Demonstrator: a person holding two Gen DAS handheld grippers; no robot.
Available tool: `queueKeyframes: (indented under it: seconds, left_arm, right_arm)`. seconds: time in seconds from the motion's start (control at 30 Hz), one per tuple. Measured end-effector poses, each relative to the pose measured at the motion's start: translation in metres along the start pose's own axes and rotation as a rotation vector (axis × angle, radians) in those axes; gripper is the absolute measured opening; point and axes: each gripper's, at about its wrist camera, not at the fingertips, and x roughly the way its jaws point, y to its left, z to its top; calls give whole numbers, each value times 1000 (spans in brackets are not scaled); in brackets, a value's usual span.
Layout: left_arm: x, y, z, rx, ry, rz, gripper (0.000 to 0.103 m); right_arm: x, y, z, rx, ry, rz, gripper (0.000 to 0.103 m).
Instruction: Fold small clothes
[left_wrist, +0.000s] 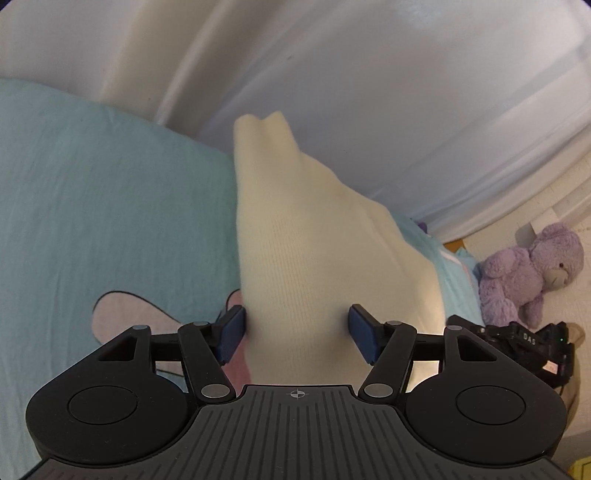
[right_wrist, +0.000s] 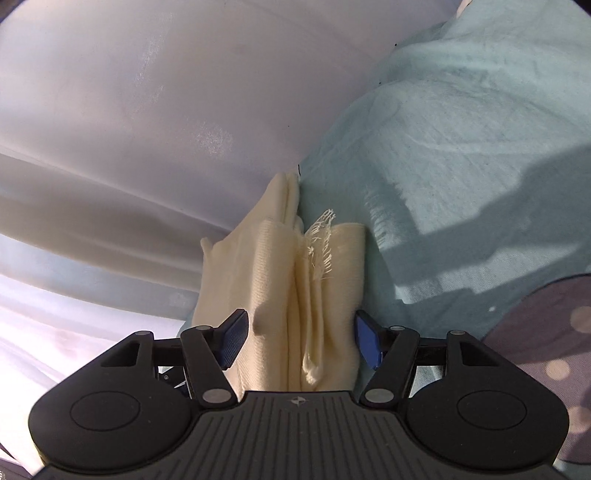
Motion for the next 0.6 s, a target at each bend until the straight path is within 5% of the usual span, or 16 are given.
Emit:
queueKeyframes:
  seconds: [0.2,0.33,0.4,0.6]
  left_arm:
    - [19,18,8,-135,13,-55,58]
    - [19,15,7,-122,-2,-46,46]
    - [15,10,7,-114,-9,-35,38]
    - [-9,-16,6,-65,-56,-27,34]
  right_arm:
    - [31,10,7,-3,43,38,48]
    - [41,27,1,-66,32,-12,33]
    - [40,38,-2,-97,20,-14,31]
    - [43,78,-12,-157,28,45,30]
